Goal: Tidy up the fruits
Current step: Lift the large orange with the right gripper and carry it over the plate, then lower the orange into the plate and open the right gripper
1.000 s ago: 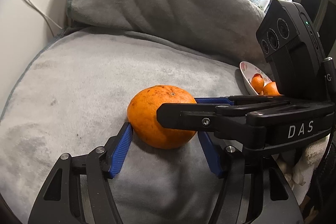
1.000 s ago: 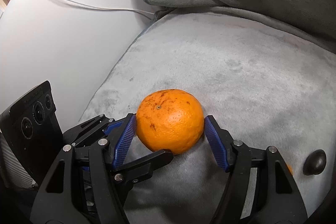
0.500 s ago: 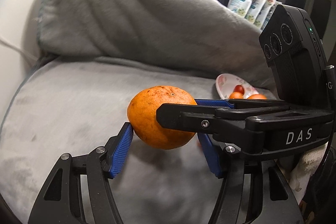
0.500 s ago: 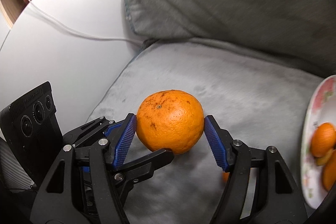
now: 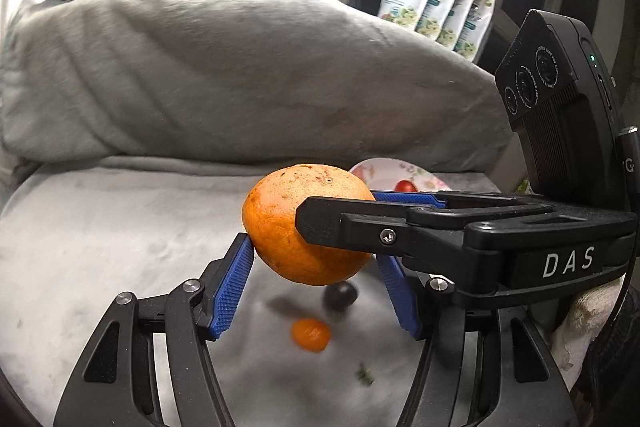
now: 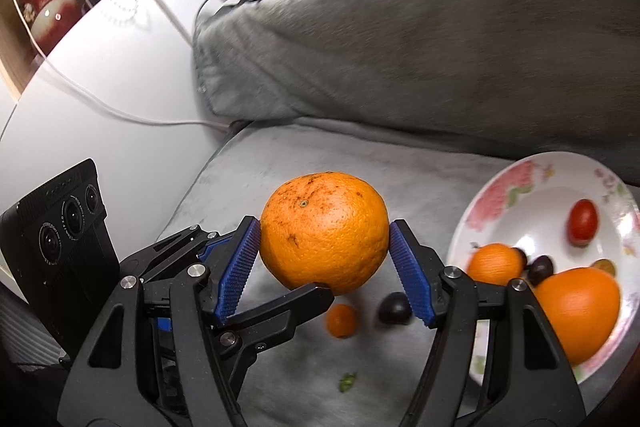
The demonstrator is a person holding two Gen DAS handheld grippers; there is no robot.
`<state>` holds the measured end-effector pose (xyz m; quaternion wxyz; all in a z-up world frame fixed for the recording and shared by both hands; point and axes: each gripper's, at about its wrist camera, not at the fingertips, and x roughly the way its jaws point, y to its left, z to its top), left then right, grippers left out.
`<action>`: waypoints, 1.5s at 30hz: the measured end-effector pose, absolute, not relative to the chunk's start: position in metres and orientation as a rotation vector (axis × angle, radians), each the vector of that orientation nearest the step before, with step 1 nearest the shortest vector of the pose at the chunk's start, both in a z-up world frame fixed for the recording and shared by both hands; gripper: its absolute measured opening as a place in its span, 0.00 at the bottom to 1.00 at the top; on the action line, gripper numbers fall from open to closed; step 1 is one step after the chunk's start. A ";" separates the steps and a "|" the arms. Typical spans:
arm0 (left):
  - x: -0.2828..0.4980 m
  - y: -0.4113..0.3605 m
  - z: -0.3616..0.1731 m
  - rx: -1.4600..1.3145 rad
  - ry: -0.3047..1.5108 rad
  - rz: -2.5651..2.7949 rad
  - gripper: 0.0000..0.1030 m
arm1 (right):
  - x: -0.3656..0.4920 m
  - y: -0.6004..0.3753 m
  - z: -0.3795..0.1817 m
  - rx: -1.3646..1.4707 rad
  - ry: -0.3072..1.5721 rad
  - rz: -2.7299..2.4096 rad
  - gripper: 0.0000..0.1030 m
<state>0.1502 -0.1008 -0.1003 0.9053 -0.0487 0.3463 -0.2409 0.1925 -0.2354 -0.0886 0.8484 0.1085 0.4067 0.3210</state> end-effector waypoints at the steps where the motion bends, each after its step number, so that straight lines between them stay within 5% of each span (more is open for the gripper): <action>1: 0.152 -0.105 -0.099 -0.097 0.714 -0.504 0.61 | 0.194 -0.239 -0.087 0.232 0.853 0.670 0.67; 45: 0.205 -0.193 -0.102 -0.069 0.800 -0.602 0.62 | 0.240 -0.341 -0.098 0.369 0.855 0.493 0.67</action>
